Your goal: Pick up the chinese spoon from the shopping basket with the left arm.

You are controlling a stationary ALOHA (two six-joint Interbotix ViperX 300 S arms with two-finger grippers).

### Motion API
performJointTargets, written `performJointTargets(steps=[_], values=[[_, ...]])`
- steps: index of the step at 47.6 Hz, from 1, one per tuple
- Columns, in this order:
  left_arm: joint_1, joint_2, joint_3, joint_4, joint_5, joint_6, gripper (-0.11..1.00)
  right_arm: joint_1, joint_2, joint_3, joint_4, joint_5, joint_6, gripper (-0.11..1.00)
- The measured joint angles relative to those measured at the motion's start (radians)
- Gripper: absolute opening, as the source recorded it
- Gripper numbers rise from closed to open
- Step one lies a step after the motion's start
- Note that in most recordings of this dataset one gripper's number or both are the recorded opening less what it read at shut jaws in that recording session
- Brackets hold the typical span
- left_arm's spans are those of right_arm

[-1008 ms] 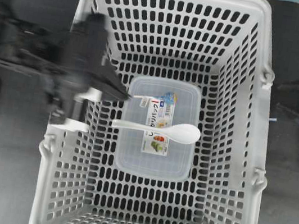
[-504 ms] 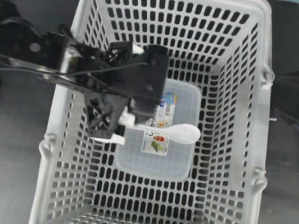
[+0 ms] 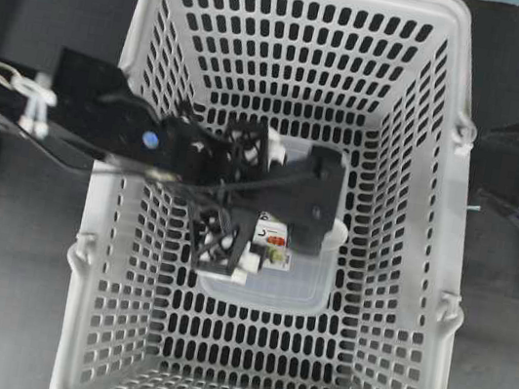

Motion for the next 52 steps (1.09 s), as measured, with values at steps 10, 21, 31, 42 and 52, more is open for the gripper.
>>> performJointTargets(steps=[10,21,31,42,52], values=[[-0.011,0.038,0.0,-0.002,-0.002,0.002,0.81,0.0,0.0,0.0,0.0,0.0,0.0,0.69],[0.011,0.052,0.0,-0.002,-0.003,0.0,0.81,0.0,0.0,0.0,0.0,0.0,0.0,0.69],[0.002,0.067,0.0,-0.002,-0.005,0.0,0.77,0.0,0.0,0.0,0.0,0.002,0.0,0.69],[-0.006,0.069,0.0,-0.002,-0.006,0.014,0.34,0.0,0.0,0.0,0.0,0.0,0.0,0.69],[-0.002,0.067,-0.014,0.0,0.0,0.014,0.12,0.0,0.0,0.0,0.0,0.002,0.0,0.69]])
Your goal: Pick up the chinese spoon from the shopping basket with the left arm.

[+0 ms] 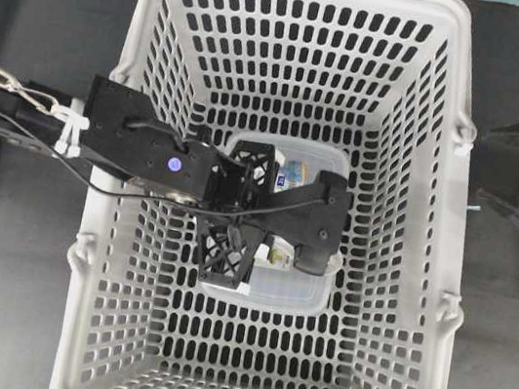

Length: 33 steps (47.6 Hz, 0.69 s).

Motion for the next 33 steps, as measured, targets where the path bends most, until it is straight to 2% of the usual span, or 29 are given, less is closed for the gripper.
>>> performJointTargets(steps=[7,13,25,33], values=[[0.006,-0.028,-0.044,-0.002,0.041,0.0,0.12,0.0,0.0,0.0,0.0,0.0,0.0,0.69],[0.005,-0.063,-0.123,0.0,0.132,-0.005,0.12,0.0,0.0,0.0,0.0,-0.002,0.0,0.69],[-0.015,-0.104,-0.368,0.0,0.405,-0.025,0.12,0.0,0.0,0.0,0.002,0.0,0.0,0.69],[-0.017,-0.104,-0.482,0.0,0.505,-0.064,0.12,0.0,0.0,0.0,0.0,0.0,0.0,0.69]])
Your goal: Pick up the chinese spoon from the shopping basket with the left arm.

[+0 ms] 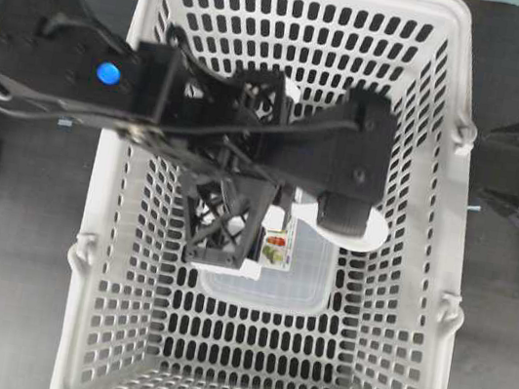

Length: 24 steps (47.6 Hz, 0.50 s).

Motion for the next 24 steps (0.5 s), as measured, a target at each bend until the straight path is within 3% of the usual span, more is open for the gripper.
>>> performJointTargets(steps=[24], values=[[0.011,0.011,-0.018,0.0,0.043,-0.041,0.12,0.0,0.0,0.0,0.0,0.0,0.0,0.69]])
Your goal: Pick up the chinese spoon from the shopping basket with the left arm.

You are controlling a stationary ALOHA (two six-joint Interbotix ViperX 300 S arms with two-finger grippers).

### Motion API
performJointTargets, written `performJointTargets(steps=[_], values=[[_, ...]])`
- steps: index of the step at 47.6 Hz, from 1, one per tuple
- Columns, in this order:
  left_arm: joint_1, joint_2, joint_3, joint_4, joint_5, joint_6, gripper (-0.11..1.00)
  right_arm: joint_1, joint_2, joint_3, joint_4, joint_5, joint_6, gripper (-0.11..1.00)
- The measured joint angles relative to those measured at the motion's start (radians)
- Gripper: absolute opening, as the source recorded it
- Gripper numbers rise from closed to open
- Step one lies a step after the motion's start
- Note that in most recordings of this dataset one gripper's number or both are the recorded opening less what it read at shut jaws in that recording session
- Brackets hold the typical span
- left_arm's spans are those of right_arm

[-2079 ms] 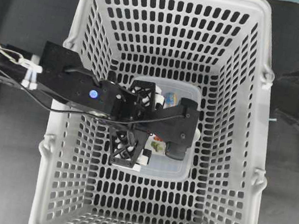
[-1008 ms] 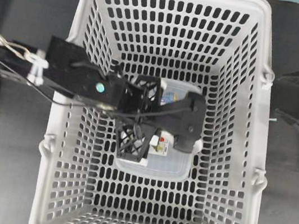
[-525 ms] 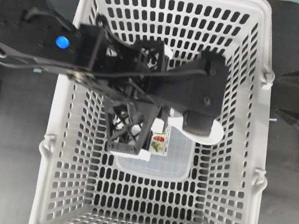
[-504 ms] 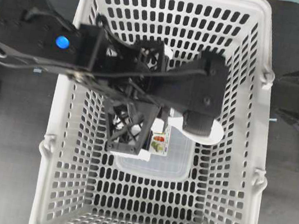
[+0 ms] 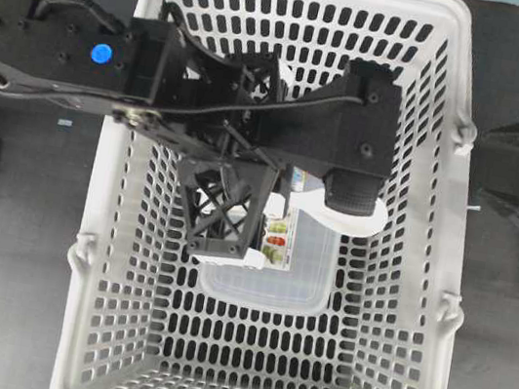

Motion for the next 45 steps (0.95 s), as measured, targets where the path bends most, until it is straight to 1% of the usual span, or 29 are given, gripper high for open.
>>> performJointTargets(steps=[45], values=[[0.008,0.017,0.0,-0.002,-0.003,-0.003,0.12,0.0,-0.003,0.0,0.0,-0.002,0.0,0.69]])
